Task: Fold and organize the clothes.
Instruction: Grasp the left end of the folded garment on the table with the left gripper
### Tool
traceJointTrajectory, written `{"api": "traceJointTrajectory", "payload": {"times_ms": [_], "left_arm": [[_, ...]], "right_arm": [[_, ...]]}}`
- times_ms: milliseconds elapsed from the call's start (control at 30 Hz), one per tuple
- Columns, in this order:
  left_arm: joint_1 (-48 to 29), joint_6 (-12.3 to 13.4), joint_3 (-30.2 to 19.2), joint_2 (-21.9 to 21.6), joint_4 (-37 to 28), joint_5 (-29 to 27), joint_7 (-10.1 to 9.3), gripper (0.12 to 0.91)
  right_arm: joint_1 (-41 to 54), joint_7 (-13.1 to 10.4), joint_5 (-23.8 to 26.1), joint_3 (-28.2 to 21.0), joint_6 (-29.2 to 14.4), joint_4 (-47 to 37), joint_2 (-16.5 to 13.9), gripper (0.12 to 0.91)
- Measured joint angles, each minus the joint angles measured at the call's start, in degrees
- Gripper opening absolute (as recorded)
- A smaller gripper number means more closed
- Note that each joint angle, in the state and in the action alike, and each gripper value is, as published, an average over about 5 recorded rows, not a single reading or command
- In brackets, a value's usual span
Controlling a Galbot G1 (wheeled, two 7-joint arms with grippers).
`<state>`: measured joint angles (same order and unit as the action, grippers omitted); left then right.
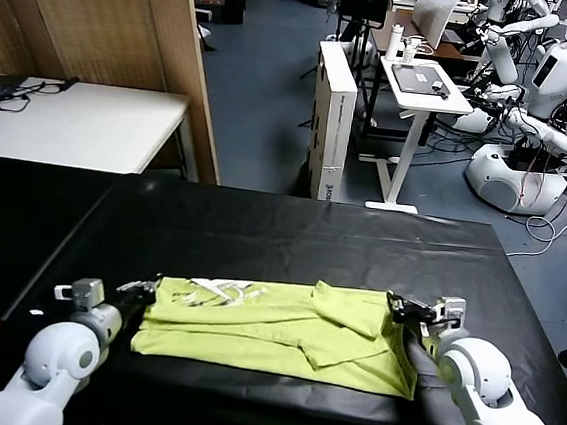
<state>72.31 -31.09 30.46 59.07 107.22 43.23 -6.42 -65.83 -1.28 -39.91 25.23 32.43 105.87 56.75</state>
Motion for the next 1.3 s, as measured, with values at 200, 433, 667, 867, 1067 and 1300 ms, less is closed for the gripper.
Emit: {"api": "traceJointTrajectory", "payload": {"times_ms": [200, 433, 667, 867, 1067, 1300], "left_arm": [[1.42, -0.05, 1.76, -1.83, 1.29, 1.45, 0.23, 0.436], [6.72, -4.44, 7.03, -6.48, 5.86, 11.63, 1.52, 0.847], [12.84, -10.34, 14.19, -8.52, 8.88, 20.68, 5.59, 0.906], [14.00, -11.10, 15.99, -7.62, 9.25, 22.43, 7.71, 0.907], [13.83, -11.11, 15.53, -6.57, 8.60, 22.64, 8.26, 0.907], [13.67, -11.11, 14.58, -5.61, 6.88, 22.10, 8.47, 0.907]], "right_arm": [[-2.47, 1.35, -1.25, 2.08, -6.55, 3.10, -2.00, 0.770], [-9.89, 2.61, -5.31, 8.37, -10.07, 10.07, -4.76, 0.905], [-21.95, 3.39, -8.03, 17.67, -10.00, 17.53, -4.21, 0.907], [-27.51, 3.23, -8.30, 22.54, -9.73, 21.49, -3.10, 0.907], [-29.08, 3.02, -8.18, 24.26, -9.47, 22.93, -2.90, 0.907], [-30.41, 2.92, -7.60, 24.98, -9.16, 23.41, -2.64, 0.907]]}}
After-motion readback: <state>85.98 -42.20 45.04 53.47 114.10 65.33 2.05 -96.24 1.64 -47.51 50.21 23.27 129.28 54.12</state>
